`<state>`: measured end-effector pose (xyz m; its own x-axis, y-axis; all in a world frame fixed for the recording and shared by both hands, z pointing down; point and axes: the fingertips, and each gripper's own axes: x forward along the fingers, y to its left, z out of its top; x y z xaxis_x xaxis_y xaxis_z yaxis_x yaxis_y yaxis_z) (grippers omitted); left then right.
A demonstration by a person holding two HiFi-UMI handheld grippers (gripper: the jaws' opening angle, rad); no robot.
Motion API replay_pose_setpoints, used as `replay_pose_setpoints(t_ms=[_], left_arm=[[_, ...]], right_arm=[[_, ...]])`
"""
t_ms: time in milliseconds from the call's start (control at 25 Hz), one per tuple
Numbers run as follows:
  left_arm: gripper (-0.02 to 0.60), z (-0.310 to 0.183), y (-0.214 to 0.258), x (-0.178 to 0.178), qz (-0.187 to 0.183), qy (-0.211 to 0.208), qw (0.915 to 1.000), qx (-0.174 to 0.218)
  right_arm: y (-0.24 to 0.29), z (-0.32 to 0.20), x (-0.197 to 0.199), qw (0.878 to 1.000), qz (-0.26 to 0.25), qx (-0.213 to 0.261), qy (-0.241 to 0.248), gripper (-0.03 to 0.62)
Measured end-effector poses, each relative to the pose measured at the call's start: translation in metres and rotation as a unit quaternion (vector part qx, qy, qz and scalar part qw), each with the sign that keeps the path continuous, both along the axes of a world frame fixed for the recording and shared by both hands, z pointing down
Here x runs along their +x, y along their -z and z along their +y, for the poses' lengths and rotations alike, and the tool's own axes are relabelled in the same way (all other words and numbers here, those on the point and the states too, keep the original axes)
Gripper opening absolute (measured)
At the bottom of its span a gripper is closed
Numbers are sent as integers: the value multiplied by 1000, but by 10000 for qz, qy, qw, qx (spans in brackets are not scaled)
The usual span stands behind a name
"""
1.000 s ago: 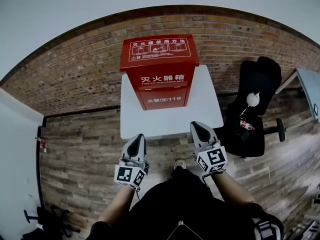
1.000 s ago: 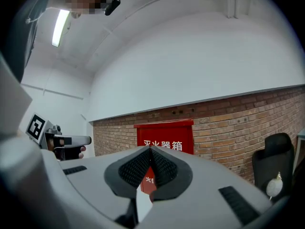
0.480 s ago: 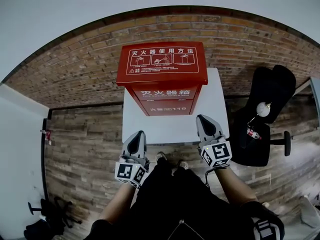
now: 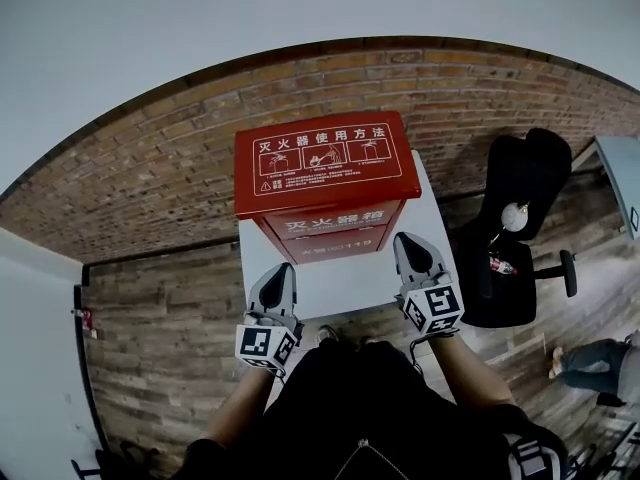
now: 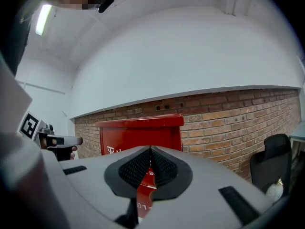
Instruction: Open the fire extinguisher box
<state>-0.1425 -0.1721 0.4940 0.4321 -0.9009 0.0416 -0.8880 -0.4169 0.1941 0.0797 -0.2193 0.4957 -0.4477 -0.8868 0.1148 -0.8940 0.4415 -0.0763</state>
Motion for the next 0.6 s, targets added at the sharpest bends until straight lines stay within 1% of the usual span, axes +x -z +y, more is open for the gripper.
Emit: replay_pose_setpoints(t_ms=[160, 240, 360, 480, 560, 600], left_arm=[[46, -20, -1, -12, -16, -153, 9999, -28], [46, -28, -1, -15, 4, -124, 9999, -52], [46, -34, 0, -18, 15, 31, 10000, -52], [46, -37, 1, -21, 31, 139, 9999, -70], [48, -40, 1, -23, -40, 138, 9999, -57], [52, -42, 0, -24, -74, 127, 9999, -61]], right_arm=[[2, -8, -14, 9999, 14, 37, -101, 18], [1, -12, -15, 9999, 8, -3, -104, 18], [-3, -20, -11, 10000, 26, -63, -69, 18], [-1, -28, -8, 10000, 53, -33, 57, 18], [-1, -30, -8, 9998, 56, 10, 194, 20], [-2, -31, -7, 9996, 47, 18, 266, 44]])
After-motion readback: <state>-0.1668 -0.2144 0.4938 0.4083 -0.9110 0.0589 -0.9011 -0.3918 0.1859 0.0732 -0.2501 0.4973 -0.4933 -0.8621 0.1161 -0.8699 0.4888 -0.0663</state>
